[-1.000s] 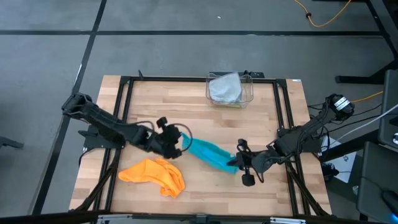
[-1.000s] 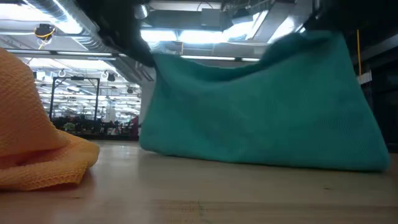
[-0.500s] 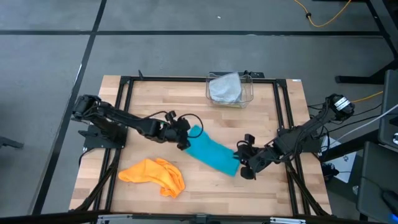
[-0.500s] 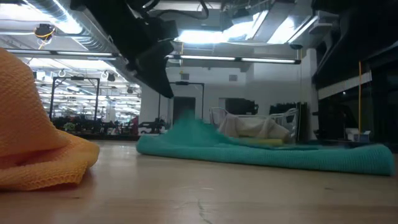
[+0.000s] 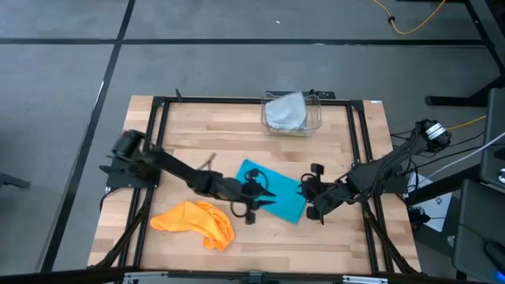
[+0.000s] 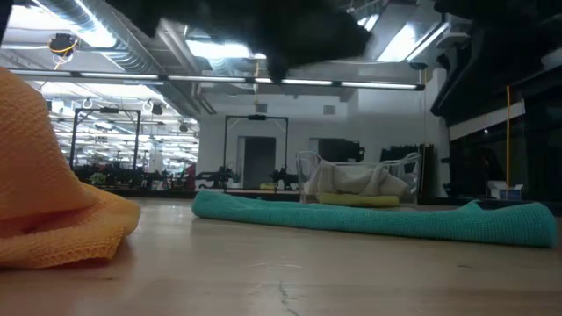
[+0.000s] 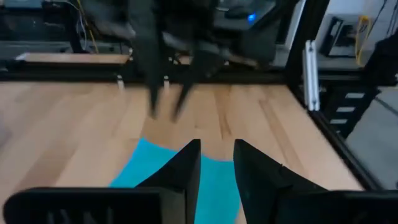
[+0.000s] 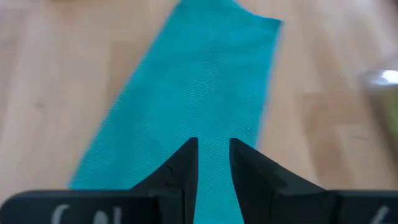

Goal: Fold microfiber towels
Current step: Fold the blue microfiber towel

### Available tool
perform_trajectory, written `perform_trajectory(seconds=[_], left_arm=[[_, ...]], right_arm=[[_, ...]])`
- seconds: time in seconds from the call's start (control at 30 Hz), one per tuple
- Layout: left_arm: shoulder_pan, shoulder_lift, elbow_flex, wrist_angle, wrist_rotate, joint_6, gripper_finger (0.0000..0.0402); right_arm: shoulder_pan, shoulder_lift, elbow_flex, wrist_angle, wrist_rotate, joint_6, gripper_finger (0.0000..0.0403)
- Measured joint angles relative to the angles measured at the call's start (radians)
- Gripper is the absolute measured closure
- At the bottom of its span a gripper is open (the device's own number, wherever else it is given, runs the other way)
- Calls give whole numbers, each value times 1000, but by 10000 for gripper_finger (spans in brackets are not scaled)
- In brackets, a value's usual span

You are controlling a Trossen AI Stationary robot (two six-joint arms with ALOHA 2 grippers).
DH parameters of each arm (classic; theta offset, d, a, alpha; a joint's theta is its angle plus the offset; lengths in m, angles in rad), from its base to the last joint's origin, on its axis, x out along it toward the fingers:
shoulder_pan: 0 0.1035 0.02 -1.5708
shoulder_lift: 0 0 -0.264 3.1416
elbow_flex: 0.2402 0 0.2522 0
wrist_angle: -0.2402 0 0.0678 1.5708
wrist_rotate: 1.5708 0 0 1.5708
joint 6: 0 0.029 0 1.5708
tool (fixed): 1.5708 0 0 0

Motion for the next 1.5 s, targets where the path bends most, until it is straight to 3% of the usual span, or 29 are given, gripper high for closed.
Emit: perform_trajectory(seconds=[0.13, 0.27, 0.4, 0.6, 0.77, 1.07, 1.33, 1.5], left_arm=[[3, 166, 129, -7, -9, 27, 312], [13, 273, 311, -186, -21, 67, 313], [18, 356, 485, -410, -30, 104, 301], [-1, 427, 661, -593, -13, 210, 263], [-5, 475, 710, -626, 113, 227, 238], [7, 543, 715, -619, 110, 227, 230], [7, 593, 715, -579, 183, 174, 230], [18, 600, 715, -563, 134, 159, 236]], right_arm=[[0, -44, 66, -238, 132, 46, 309], [0, -100, 124, -423, 237, 125, 309], [0, -156, 132, -491, 253, 162, 309], [0, -218, 132, -499, 285, 161, 309], [0, -245, 132, -499, 290, 161, 309], [0, -242, 132, -499, 290, 162, 309], [0, -242, 132, -499, 289, 161, 309], [0, -242, 132, -500, 287, 161, 309]])
